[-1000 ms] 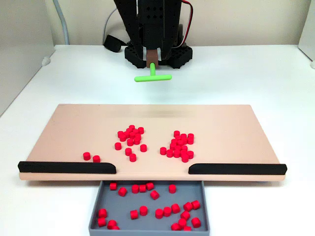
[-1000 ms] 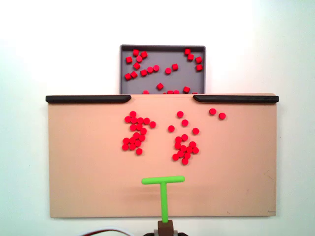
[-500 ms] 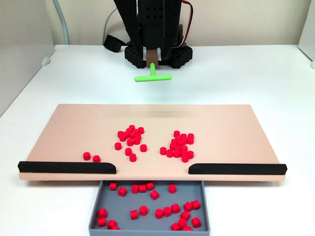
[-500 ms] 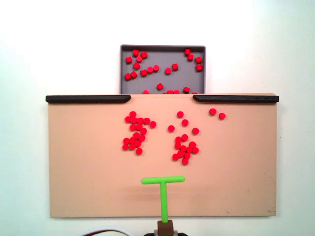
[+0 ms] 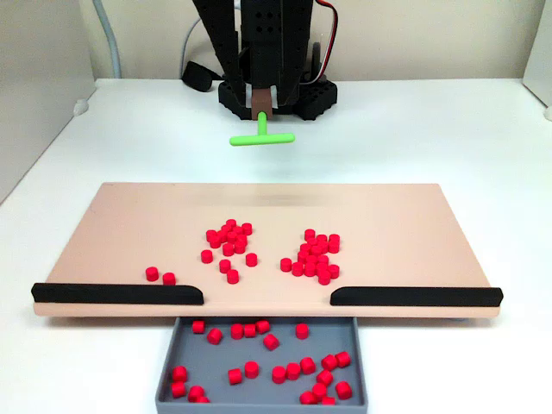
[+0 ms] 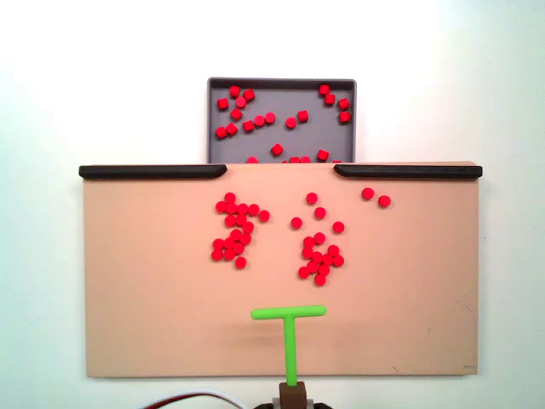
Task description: Push granules from right to the grey container
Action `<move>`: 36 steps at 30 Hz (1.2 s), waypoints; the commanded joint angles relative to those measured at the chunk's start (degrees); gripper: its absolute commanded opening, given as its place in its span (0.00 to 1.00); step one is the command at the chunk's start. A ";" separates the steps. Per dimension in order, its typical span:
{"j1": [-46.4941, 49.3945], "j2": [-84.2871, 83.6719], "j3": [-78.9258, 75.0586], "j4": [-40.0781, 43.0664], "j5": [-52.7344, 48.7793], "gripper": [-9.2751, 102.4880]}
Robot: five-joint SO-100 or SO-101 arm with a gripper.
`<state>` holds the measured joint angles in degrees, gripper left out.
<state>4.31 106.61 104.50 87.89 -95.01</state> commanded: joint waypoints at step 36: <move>21.88 -25.22 -32.78 5.36 -96.50 0.08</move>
<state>24.96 82.00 75.76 92.72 -182.46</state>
